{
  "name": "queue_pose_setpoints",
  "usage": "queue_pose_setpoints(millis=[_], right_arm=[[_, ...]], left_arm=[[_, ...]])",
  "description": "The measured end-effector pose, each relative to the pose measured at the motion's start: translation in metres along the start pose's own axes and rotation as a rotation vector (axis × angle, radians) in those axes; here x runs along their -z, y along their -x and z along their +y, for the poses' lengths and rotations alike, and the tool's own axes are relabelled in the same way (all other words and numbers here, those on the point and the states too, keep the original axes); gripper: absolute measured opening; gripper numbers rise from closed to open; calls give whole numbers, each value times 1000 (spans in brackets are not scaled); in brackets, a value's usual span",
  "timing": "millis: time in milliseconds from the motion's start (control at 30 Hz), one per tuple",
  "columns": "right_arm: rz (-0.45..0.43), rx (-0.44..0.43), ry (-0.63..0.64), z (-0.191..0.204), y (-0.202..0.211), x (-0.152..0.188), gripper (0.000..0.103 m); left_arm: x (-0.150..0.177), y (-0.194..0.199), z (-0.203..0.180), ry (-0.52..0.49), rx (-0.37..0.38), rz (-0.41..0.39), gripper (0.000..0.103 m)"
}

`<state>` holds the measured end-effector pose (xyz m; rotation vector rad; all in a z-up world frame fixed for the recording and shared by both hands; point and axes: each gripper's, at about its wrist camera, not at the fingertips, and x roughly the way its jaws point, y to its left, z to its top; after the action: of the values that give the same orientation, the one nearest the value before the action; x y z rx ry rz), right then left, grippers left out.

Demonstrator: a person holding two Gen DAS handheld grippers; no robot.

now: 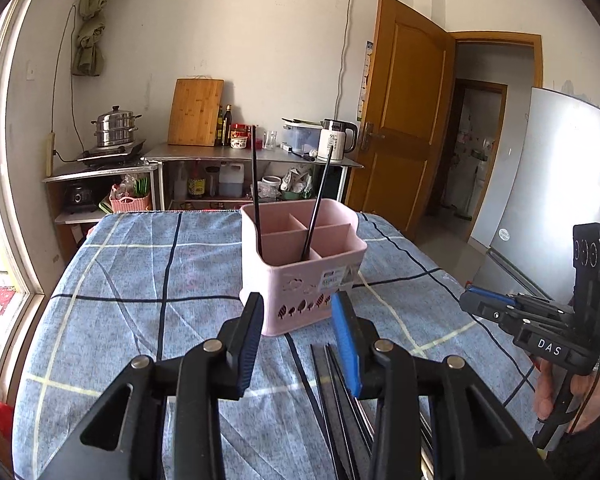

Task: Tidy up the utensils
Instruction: 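Open both tools to release the chopsticks standing in the basket, then close the left tool on a black chopstick while the right tool grasps another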

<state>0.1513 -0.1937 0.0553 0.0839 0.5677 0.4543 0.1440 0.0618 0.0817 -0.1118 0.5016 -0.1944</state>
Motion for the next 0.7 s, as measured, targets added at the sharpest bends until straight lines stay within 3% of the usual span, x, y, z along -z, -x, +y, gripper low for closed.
queue_pose_setpoints(millis=[333, 700], right_arm=[[68, 34, -47, -10, -5, 29, 14], [140, 57, -76, -18, -28, 42, 14]], left_arm=[[36, -10, -7, 9, 20, 82, 37], [61, -47, -9, 16, 22, 212, 37]])
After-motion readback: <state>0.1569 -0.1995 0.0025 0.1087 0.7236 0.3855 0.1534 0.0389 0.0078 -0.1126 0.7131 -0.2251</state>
